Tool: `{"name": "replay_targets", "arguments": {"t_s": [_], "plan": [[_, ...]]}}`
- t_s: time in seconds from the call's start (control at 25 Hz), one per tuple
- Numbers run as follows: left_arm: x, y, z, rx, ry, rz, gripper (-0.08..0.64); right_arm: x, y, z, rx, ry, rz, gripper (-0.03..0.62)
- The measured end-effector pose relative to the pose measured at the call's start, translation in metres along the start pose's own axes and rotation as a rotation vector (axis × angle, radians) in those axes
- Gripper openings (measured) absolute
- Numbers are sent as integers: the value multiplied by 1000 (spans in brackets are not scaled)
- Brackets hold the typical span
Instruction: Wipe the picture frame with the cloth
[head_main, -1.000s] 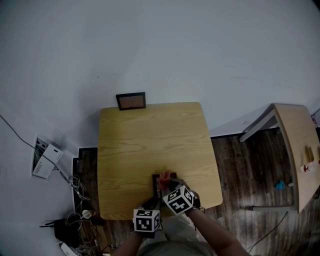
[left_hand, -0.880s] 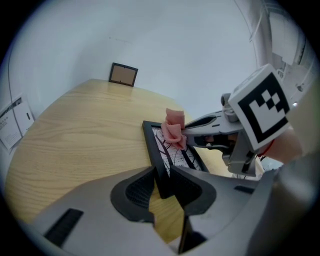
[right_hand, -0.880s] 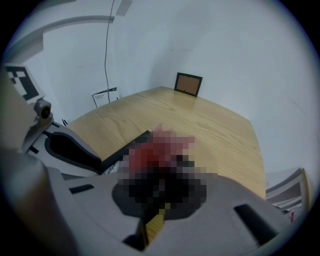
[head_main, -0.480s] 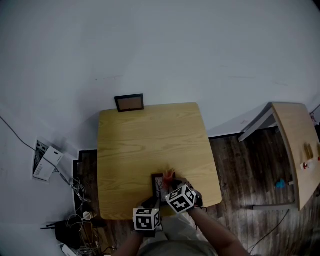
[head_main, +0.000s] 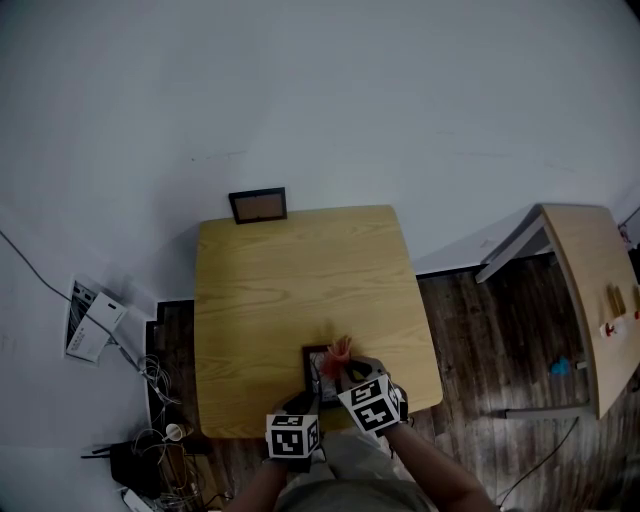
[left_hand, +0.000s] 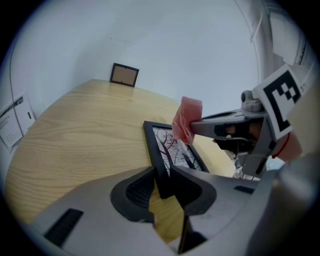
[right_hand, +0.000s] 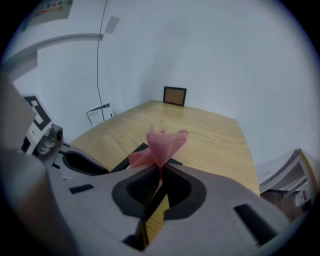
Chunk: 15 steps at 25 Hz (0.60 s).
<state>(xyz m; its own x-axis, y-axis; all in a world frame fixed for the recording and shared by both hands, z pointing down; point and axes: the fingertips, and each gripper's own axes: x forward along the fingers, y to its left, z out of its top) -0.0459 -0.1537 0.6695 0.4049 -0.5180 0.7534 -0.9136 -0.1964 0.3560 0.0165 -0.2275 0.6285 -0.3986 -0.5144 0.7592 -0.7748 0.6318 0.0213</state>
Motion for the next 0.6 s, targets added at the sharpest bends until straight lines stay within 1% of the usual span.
{"name": "replay_targets", "arguments": {"t_s": [0.16, 0.24, 0.32, 0.44, 0.6], "plan": [[0, 1, 0, 0, 2, -1, 91, -13, 20, 9, 66, -89, 63, 14], [0, 1, -1, 0, 1, 0, 91, -18, 31, 11, 67, -130, 94, 14], [0, 1, -1, 0, 0, 0, 91, -19, 42, 11, 59, -150, 122, 14], [0, 0, -1, -1, -1, 1, 91, -16, 54, 5, 41, -138, 156, 14], [1, 0, 0, 0, -2, -1, 91, -9, 67, -14, 33, -65, 196, 14]]}}
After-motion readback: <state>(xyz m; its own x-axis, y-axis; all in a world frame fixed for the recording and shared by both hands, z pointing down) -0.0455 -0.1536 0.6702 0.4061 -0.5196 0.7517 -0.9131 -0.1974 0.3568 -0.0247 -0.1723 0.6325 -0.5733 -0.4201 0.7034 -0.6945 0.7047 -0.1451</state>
